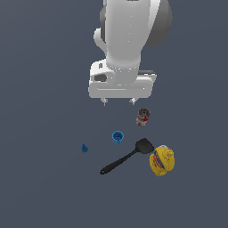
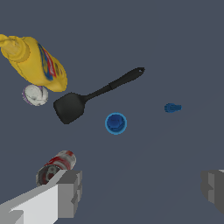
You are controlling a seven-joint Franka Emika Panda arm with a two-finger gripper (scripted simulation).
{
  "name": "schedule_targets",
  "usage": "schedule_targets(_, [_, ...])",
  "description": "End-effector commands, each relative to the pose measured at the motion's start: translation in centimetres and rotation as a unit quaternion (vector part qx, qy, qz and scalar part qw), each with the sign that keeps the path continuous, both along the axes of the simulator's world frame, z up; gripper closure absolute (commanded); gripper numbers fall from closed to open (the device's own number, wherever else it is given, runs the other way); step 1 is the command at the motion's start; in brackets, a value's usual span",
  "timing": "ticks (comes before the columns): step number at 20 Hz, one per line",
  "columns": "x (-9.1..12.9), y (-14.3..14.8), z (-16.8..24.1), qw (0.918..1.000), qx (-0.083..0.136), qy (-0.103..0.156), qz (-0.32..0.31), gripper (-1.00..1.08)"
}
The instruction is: Pick up a designated object from a clutter of objects.
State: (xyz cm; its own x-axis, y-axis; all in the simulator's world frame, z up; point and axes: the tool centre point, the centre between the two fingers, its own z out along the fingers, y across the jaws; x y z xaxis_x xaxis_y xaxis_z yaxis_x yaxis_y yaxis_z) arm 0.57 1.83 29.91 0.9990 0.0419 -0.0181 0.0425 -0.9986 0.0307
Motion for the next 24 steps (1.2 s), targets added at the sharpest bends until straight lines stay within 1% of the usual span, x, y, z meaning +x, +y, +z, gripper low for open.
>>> schedule_targets(1, [0.0,0.0,0.0,1.0000,0.000,0.000,0.000,-0.92])
schedule_targets(9, [-0.2,1.3,-0.8,0.9997,-0.013,0.013,0.014,-0.92])
schedule_targets(14, [-0.2,1.2,-0.9,0.9997,-0.012,0.013,0.014,-0.92])
schedule_targets(19, [0.4,0.5,-1.7,0.9997,-0.010,0.013,0.019,-0.92])
schedule_targets(24, [1.6,-1.1,-3.5,0.9995,-0.004,0.012,0.028,-0.92])
